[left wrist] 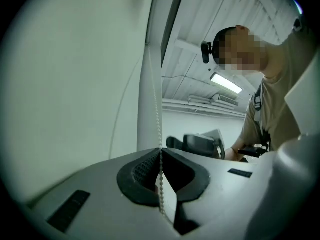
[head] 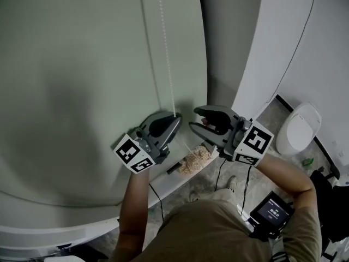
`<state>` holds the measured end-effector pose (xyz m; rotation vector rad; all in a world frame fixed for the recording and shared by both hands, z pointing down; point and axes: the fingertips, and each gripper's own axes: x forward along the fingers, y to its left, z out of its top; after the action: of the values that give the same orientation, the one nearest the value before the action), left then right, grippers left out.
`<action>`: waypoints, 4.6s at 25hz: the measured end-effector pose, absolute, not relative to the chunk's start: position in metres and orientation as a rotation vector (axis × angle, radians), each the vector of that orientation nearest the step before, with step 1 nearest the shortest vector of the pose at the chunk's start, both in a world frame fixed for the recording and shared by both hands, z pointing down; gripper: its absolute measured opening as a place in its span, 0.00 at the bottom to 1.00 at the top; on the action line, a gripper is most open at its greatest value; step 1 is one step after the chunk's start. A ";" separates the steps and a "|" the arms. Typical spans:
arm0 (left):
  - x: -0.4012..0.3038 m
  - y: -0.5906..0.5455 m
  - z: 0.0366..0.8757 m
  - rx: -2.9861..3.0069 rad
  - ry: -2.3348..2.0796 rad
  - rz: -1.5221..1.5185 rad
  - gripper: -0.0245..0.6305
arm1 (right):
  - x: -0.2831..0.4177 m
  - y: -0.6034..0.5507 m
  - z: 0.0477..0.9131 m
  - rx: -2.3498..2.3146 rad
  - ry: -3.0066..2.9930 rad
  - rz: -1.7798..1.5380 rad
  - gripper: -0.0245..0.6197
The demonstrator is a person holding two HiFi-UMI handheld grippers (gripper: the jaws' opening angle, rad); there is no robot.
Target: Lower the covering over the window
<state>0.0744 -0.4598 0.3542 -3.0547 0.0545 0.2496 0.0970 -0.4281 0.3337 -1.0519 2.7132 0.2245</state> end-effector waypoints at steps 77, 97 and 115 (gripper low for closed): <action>-0.144 -0.476 0.132 -2.823 0.842 0.708 0.34 | -0.121 -0.467 0.186 -0.535 2.953 0.062 0.05; -0.092 -0.452 0.157 -2.836 0.789 0.403 0.07 | -0.117 -0.463 0.051 -0.547 2.841 0.249 0.12; -0.133 -0.489 0.033 -2.781 0.843 0.443 0.07 | -0.146 -0.463 0.135 -0.547 3.007 0.195 0.06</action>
<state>-0.1330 -0.4887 0.0329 -2.7807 0.8431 0.4431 -0.1463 -0.4628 0.1350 -0.5466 3.0075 0.1948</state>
